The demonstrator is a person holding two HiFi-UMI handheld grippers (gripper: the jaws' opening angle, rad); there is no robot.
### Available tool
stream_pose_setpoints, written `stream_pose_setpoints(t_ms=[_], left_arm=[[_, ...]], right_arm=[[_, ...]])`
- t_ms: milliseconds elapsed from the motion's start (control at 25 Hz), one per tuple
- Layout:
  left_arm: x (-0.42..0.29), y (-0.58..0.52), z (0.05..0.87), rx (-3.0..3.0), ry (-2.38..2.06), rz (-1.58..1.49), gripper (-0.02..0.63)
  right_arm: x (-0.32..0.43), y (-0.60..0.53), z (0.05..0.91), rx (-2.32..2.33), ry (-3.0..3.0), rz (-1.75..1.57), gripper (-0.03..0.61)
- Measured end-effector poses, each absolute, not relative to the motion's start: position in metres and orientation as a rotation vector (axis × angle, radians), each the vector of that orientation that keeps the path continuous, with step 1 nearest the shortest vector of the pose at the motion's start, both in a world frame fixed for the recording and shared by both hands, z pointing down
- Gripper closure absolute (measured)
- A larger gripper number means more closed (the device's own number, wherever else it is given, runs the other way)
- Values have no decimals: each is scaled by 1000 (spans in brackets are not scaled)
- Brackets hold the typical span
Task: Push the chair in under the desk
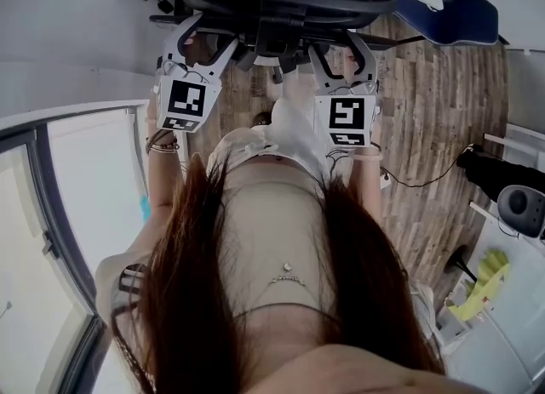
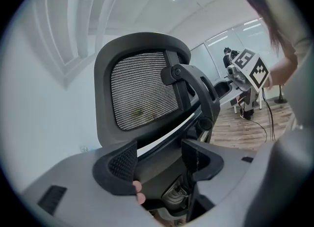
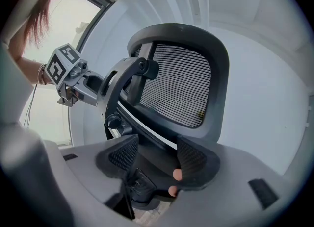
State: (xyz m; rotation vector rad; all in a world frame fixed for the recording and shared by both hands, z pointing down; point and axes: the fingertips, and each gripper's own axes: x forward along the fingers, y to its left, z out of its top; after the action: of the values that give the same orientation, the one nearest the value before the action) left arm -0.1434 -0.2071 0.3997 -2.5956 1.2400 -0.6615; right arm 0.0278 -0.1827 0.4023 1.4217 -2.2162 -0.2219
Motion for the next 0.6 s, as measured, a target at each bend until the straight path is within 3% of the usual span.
stream_pose_setpoints(t_ms=[600], left_arm=[[-140,-221,406,-2582,1273,-678,336]], right_arm=[[31,-198,408,1419,-2220,-229,328]])
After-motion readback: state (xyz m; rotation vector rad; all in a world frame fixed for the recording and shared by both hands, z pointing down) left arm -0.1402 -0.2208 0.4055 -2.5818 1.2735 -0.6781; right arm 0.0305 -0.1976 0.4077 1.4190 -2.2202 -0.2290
